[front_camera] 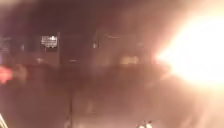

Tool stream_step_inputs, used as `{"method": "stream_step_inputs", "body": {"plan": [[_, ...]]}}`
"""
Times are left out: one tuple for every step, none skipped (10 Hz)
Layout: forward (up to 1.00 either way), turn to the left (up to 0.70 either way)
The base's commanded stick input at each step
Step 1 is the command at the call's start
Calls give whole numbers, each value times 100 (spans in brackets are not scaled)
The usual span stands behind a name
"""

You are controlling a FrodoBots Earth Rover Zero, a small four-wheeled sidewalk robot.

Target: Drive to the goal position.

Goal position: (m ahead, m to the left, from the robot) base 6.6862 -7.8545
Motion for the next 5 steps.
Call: {"method": "stream_step_inputs", "body": {"plan": [[70,0],[70,0],[70,0],[70,0],[70,0]]}}
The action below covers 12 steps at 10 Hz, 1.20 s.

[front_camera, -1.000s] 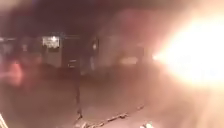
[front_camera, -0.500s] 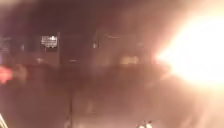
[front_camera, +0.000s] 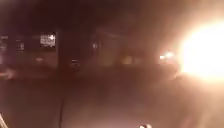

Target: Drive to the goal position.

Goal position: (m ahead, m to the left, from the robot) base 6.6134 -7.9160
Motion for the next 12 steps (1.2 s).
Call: {"method": "stream_step_inputs", "body": {"plan": [[70,0],[70,0],[70,0],[70,0],[70,0],[70,0],[70,0],[70,0],[70,0],[70,0],[70,0],[70,0]]}}
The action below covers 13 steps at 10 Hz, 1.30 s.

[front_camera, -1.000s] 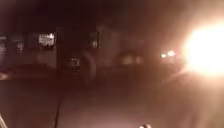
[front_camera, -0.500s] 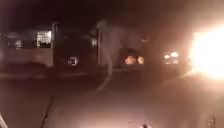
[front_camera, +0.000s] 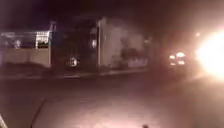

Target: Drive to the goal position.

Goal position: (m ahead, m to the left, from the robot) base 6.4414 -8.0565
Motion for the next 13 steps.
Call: {"method": "stream_step_inputs", "body": {"plan": [[70,0],[70,0],[70,0],[70,0],[70,0],[70,0],[70,0],[70,0],[70,0],[70,0],[70,0],[70,-3],[70,-10]]}}
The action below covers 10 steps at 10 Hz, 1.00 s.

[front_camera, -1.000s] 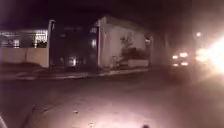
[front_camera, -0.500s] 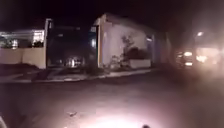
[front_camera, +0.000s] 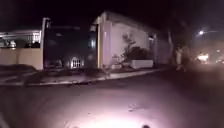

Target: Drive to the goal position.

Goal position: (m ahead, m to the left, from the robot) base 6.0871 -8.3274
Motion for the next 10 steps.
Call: {"method": "stream_step_inputs", "body": {"plan": [[70,-16],[70,-22],[70,-28],[70,-35],[70,-35],[70,-35],[70,-35],[70,-35],[68,-34],[0,0]]}}
